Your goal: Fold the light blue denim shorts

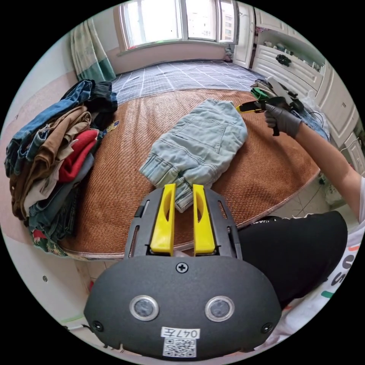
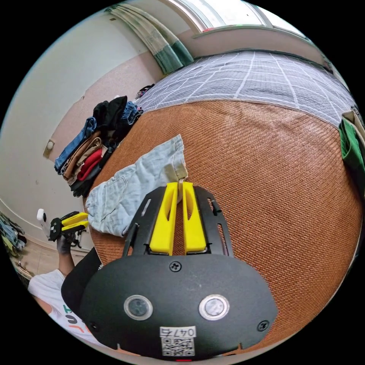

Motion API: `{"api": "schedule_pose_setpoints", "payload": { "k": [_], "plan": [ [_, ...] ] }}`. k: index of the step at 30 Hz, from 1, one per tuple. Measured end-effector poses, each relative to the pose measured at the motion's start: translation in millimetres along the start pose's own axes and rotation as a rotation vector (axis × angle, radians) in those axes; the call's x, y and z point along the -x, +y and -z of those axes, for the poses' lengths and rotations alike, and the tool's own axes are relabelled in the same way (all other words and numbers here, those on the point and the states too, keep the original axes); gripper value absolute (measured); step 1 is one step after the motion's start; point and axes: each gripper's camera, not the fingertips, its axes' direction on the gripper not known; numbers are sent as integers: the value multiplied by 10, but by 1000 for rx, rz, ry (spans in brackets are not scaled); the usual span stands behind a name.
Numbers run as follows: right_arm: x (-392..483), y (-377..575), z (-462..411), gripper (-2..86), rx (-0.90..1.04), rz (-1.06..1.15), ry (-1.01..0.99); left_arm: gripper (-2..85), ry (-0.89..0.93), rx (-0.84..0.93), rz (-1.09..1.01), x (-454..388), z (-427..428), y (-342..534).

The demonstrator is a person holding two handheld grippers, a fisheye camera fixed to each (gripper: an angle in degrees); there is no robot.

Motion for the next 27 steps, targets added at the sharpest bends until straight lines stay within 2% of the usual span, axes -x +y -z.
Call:
{"api": "schedule_pose_setpoints", "payload": {
  "k": [3,5,8,9,12,14,17,20,22,25,27],
  "plan": [
    [110,56,249,-3,-54,51,14,5,-33,-20,58,185,67,-18],
    [157,122,356,4,-71,75,137,-2,-62,-89,109,361,235,-32],
    [92,226,162,42,36,68,308,7,71,-138,122,388,276,-61],
    [95,282,163,48,32,68,311,15,97,-154,113,333,287,-51],
    [327,732,270,41,-64,175,111,42,130,-183,20,-132,236,-37],
    [625,1000,35,38,16,279,-17,43,83,-131,-77,-566,7,-220],
    [901,1124,-447,50,108,332,28,37,-71,-70,-134,-919,-344,-603],
    [1008,1093,-589,40,28,332,95,29,-217,36,-136,-1007,-822,-911],
    [1050,1039,-650,14,27,360,104,20,-238,104,-140,-1027,-1106,-968],
    [1053,970,-705,0,116,407,5,-3,-303,175,-126,-1040,-1490,-881],
    [966,945,-523,-4,98,372,-103,-7,-397,249,-146,-1071,-1790,-761]
  ]
}}
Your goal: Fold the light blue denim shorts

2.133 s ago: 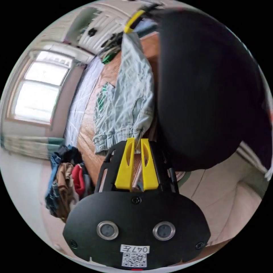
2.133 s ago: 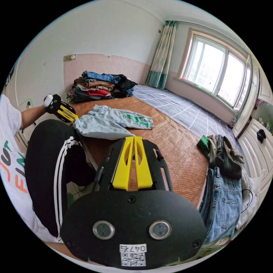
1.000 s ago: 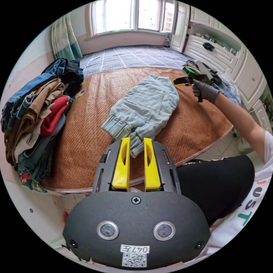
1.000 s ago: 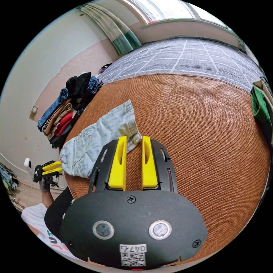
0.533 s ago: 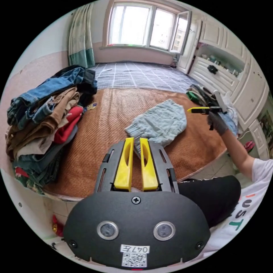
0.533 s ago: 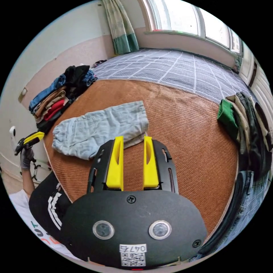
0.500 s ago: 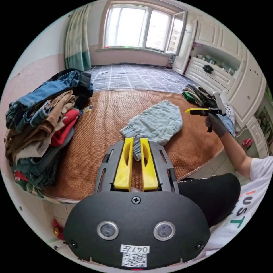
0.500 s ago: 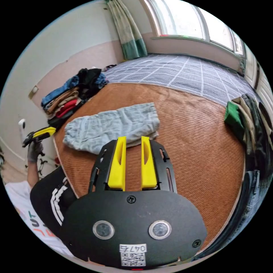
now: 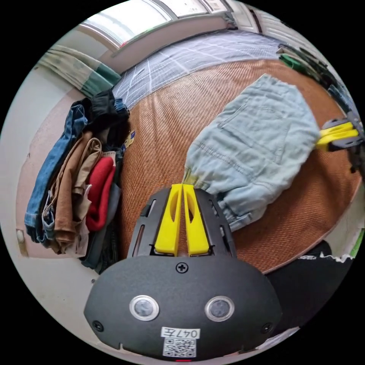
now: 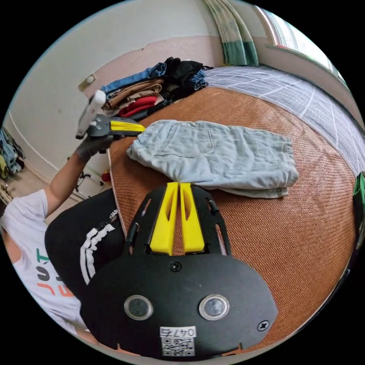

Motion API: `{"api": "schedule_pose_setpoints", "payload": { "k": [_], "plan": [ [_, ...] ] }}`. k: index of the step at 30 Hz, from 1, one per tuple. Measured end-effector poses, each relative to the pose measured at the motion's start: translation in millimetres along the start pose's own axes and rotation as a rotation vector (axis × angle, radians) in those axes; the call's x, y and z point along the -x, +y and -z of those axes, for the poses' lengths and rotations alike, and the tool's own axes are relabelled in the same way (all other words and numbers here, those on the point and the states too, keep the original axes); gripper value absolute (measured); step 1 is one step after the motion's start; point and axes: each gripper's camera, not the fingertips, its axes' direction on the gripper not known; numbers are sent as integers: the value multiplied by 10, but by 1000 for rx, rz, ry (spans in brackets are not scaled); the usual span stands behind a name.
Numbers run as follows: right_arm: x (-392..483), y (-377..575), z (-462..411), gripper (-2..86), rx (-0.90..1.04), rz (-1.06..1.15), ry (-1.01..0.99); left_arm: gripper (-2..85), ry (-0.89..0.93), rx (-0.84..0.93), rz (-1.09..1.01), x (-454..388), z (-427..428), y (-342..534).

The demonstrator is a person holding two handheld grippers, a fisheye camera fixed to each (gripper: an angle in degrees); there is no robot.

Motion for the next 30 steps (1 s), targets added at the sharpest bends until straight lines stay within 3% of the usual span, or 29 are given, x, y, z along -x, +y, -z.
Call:
{"api": "schedule_pose_setpoints", "payload": {
  "k": [3,6,8,11,13,15,20,26,28,30],
  "plan": [
    [-194,123,318,-7,-63,-66,-86,-9,-65,-53,-28,-260,-80,202],
    [-339,242,61,-8,137,-107,-48,-9,-20,-122,65,-155,205,385],
    [-330,386,-102,-7,172,-111,-89,-8,137,-231,164,51,632,635],
    [-308,540,-93,-11,170,-104,-113,-7,399,-355,125,-39,1110,866],
    [-302,614,-76,-12,197,-99,-115,-6,424,-387,84,-265,1310,890],
    [-264,665,-29,-12,223,-70,-122,-6,393,-384,45,-546,1423,815],
    [-196,637,387,-12,-23,-40,-60,-6,369,-291,54,-1119,1193,376],
    [-74,472,289,-11,-76,32,-20,-7,375,-264,75,-1327,1003,462],
    [-159,394,227,-11,-72,7,-22,-7,379,-251,63,-1323,990,461],
    [-326,339,-2,-10,61,-47,78,-7,348,-232,50,-1330,920,434]
  ]
}}
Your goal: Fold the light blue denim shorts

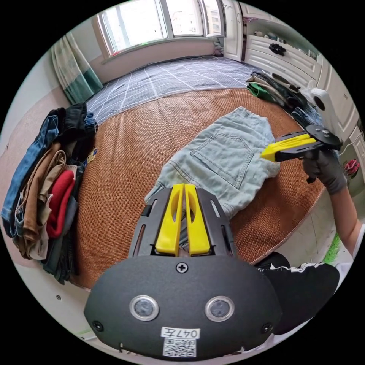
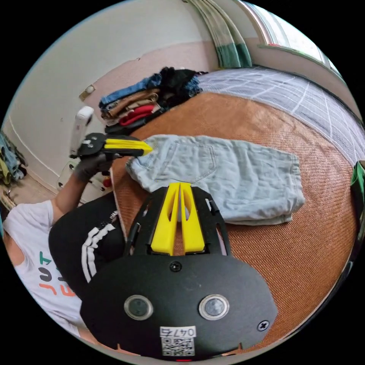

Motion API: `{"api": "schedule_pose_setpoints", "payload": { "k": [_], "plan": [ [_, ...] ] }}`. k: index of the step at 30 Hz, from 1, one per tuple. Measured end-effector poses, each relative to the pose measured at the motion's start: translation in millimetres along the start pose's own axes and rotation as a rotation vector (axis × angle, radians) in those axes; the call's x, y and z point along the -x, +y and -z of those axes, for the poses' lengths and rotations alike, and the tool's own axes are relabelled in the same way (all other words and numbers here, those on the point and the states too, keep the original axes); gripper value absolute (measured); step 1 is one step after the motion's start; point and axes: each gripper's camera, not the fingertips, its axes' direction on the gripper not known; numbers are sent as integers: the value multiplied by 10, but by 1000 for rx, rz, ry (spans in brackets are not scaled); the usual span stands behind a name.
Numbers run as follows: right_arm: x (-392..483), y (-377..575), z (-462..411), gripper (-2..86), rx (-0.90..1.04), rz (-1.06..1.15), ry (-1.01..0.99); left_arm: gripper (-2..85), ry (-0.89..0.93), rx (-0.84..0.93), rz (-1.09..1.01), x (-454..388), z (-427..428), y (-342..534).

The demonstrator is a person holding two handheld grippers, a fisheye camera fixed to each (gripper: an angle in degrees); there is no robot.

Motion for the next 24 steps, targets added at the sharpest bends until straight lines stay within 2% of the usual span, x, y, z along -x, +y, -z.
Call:
{"api": "schedule_pose_setpoints", "payload": {
  "k": [1,2,6,9,12,13,15,16,17,19,23,24],
  "plan": [
    [-81,16,-173,-8,77,0,44,-7,-39,8,-12,6,-89,13],
    [-167,108,-120,-9,-12,-50,-17,-7,-84,5,-19,3,-151,47],
    [-176,210,17,-11,8,-19,-69,-6,-126,3,-70,-119,-14,131],
    [-309,282,441,-10,-110,-24,5,-2,-24,-62,-27,24,385,251],
    [-727,418,895,-11,-271,-196,75,1,155,-138,25,252,664,396],
    [-892,472,964,-11,-278,-263,112,2,167,-114,19,280,610,430],
    [-1111,535,915,-11,-205,-329,164,3,59,-12,13,320,332,489],
    [-1237,583,805,-10,-111,-345,219,3,39,2,-1,388,155,580],
    [-1314,692,828,-9,-158,-344,200,2,99,-57,60,590,151,716],
    [-1404,833,987,-9,-208,-394,97,1,184,-58,125,870,202,812],
    [-1308,1389,1520,13,-493,-494,50,-1,289,-130,152,1131,666,1064],
    [-1306,1469,1541,18,-515,-510,34,-1,303,-146,160,1170,730,1109]
  ]
}}
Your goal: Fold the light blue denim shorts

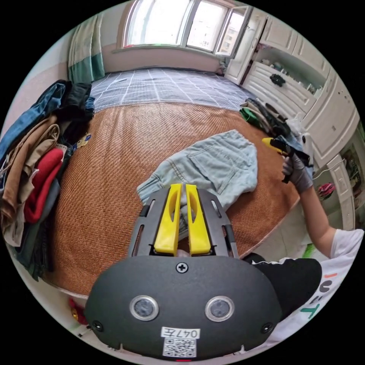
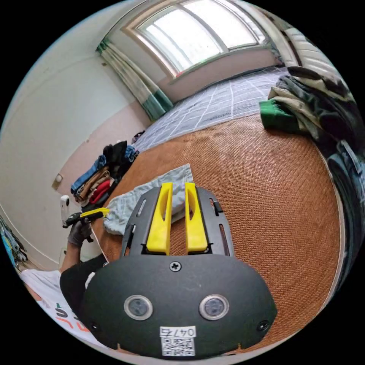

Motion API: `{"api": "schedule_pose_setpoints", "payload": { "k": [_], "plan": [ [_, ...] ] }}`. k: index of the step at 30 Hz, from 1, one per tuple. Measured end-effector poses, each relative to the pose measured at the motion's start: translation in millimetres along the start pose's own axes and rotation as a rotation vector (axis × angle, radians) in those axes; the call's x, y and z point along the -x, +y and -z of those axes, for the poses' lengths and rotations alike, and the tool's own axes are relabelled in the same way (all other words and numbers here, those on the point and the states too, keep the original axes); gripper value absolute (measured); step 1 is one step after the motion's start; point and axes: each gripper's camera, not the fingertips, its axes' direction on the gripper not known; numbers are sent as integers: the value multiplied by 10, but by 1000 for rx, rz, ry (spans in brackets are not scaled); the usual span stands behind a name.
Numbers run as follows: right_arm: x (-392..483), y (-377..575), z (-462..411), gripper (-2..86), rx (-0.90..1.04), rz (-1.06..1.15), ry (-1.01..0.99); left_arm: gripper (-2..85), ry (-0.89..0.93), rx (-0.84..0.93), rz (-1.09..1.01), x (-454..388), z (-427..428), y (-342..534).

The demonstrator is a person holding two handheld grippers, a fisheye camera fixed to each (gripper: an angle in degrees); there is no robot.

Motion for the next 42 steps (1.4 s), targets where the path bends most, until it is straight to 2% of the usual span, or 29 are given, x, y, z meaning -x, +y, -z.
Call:
{"api": "schedule_pose_setpoints", "payload": {
  "k": [4,6,9,16,19,21,24,26,29,32,38,42],
  "plan": [
    [-242,236,-113,68,100,-118,-81,-1,1,-40,77,237,310,225],
    [-297,268,-115,77,79,-169,-147,-2,-22,-26,105,335,344,344],
    [-286,233,-141,69,80,-210,-178,-3,-18,-18,143,487,384,562],
    [-38,188,-173,6,95,-268,-166,-9,-13,-129,280,838,617,1122],
    [184,219,-2,-4,17,-242,-180,-9,-33,-142,275,888,819,1261],
    [417,226,137,-6,-44,-194,-181,-9,-34,-153,275,908,923,1348],
    [1104,160,281,-7,-95,8,-146,-9,-36,-177,282,967,1098,1511],
    [1886,105,290,-7,-92,253,-114,-9,-9,-199,311,1104,1256,1665],
    [2925,179,89,-6,-14,564,-123,-9,5,-226,357,1308,1453,1880],
    [3727,440,-317,-6,99,758,-115,-9,-40,-253,400,1451,1681,2122],
    [4536,1078,-1064,6,286,913,-48,-9,-107,-333,500,1724,2126,2623],
    [4816,1135,-948,66,265,964,-50,-9,-75,-323,543,1908,2163,2809]
  ]
}}
